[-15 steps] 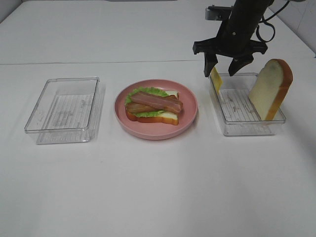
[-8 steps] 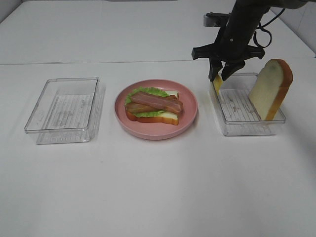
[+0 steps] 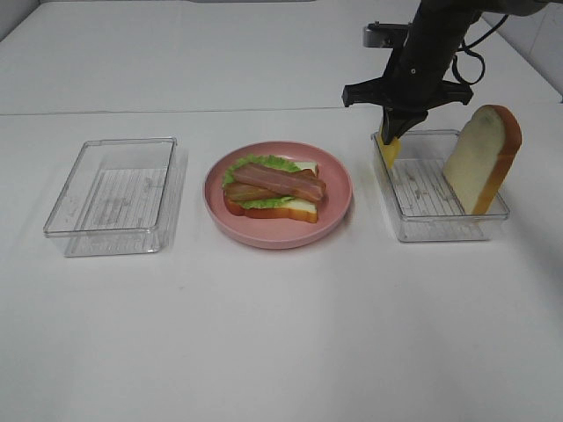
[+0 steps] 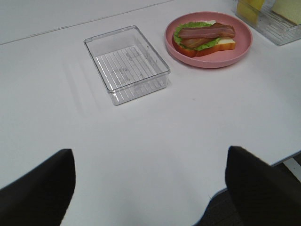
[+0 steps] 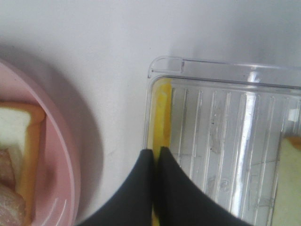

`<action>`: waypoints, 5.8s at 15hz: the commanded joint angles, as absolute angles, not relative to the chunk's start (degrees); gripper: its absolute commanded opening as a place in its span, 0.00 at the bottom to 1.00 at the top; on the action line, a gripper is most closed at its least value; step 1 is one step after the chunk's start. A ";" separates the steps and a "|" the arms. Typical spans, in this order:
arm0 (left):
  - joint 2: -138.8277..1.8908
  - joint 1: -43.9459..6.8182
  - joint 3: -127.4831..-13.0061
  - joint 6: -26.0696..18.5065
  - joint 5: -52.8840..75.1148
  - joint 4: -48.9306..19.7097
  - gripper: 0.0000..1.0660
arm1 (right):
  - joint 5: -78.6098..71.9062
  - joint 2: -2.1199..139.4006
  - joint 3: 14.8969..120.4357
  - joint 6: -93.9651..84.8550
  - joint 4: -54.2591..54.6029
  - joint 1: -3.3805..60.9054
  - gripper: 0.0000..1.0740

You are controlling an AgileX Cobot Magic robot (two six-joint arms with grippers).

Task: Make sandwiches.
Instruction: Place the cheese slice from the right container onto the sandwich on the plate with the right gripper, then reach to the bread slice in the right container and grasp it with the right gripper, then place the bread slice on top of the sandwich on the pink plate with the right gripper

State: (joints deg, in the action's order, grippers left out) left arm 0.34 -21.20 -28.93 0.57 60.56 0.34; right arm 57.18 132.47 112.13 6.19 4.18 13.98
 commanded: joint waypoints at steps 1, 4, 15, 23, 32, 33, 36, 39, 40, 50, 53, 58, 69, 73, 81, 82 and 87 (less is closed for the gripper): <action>1.49 -21.14 -28.59 0.34 59.93 0.00 0.77 | 58.21 128.97 112.47 6.36 4.18 13.92 0.00; 1.49 -21.14 -28.59 0.34 59.93 0.00 0.77 | 59.13 123.99 112.47 6.19 7.10 14.21 0.00; 1.49 -21.14 -28.59 0.34 59.93 0.00 0.77 | 53.40 123.07 112.41 3.15 22.17 29.51 0.00; 1.49 -21.14 -28.59 0.34 59.93 0.00 0.77 | 49.96 132.87 112.41 2.92 29.16 30.54 0.00; 1.49 -21.14 -28.59 0.34 59.93 0.00 0.77 | 51.85 132.98 112.41 13.12 7.28 30.54 0.00; 1.49 -21.14 -28.59 0.34 59.93 0.00 0.77 | 51.97 132.98 112.41 13.24 6.70 30.54 0.00; 1.49 -21.14 -28.59 0.34 59.93 0.00 0.77 | 51.97 132.98 112.41 13.24 6.59 30.54 0.28; 1.49 -21.14 -28.59 0.34 59.93 0.00 0.77 | 53.00 132.70 112.41 14.15 4.35 30.54 0.73; 1.49 -21.14 -28.59 0.34 59.93 0.00 0.77 | 54.20 132.24 112.41 14.15 2.52 30.54 0.73; 1.49 -21.14 -28.59 0.34 59.93 0.00 0.77 | 62.51 121.87 112.47 14.21 -4.13 20.17 0.73; 1.49 -21.14 -28.59 0.34 59.93 0.00 0.77 | 67.38 120.95 112.47 14.09 -4.13 12.26 0.73; 1.49 -21.14 -28.59 0.34 59.93 0.00 0.77 | 72.94 120.95 112.41 11.63 -4.18 5.16 0.73; 1.49 -21.14 -28.59 0.34 59.93 0.00 0.77 | 66.58 122.44 103.02 7.68 0.00 3.21 0.66; 1.49 -21.14 -28.59 0.34 59.93 0.00 0.77 | 66.18 123.82 103.02 7.68 0.00 3.21 0.39; 1.49 -21.14 -28.59 0.34 59.93 0.00 0.77 | 66.00 118.77 103.08 8.59 0.00 3.32 0.00; 1.49 -21.14 -28.59 0.34 59.93 0.00 0.77 | 66.00 117.00 103.08 8.59 0.80 3.32 0.00; 1.49 -21.14 -28.59 0.34 59.93 0.00 0.77 | 65.49 109.72 102.16 3.84 15.41 3.44 0.00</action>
